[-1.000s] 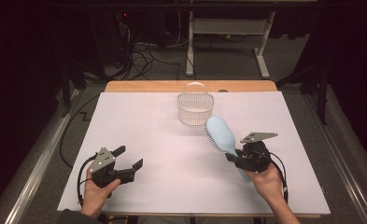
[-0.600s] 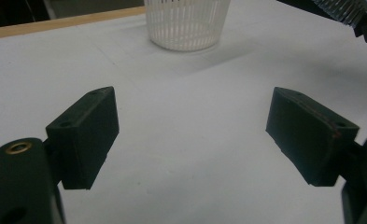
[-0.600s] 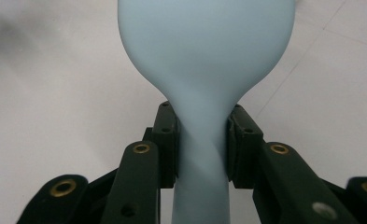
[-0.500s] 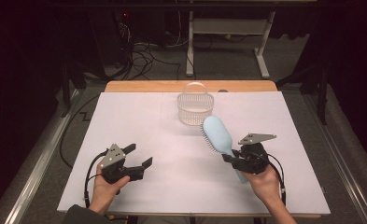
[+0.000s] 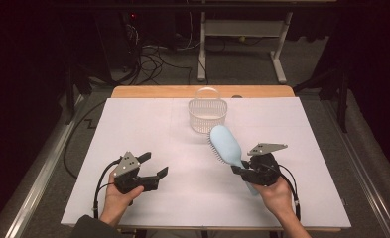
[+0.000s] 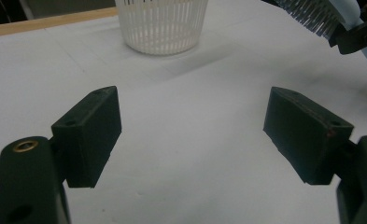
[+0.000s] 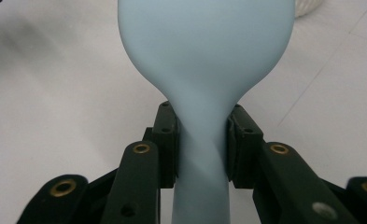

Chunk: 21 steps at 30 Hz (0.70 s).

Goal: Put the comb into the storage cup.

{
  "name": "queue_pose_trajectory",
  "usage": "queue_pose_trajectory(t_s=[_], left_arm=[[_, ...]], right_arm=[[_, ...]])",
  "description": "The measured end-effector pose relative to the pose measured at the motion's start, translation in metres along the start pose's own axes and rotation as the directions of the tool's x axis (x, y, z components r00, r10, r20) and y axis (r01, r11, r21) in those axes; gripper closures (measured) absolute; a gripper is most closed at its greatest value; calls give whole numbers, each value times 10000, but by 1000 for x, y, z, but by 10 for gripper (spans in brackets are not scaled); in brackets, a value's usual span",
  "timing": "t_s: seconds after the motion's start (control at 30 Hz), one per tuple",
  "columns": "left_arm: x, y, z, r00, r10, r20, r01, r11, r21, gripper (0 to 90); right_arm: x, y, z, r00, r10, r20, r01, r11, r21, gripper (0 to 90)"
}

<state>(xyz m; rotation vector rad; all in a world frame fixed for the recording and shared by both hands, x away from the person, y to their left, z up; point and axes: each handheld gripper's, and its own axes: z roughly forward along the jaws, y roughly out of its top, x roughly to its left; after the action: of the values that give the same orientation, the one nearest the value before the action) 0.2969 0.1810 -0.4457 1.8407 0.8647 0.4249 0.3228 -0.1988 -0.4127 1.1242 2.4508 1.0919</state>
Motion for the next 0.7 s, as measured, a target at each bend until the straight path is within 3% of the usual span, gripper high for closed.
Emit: queue_pose_trajectory(t_s=[0.7], left_arm=[[-17, 13, 24, 9964, 86, 847, -88, 10000, 26, 216]], right_arm=[[14, 4, 1, 9990, -368, -270, 362, 9991, -229, 705]])
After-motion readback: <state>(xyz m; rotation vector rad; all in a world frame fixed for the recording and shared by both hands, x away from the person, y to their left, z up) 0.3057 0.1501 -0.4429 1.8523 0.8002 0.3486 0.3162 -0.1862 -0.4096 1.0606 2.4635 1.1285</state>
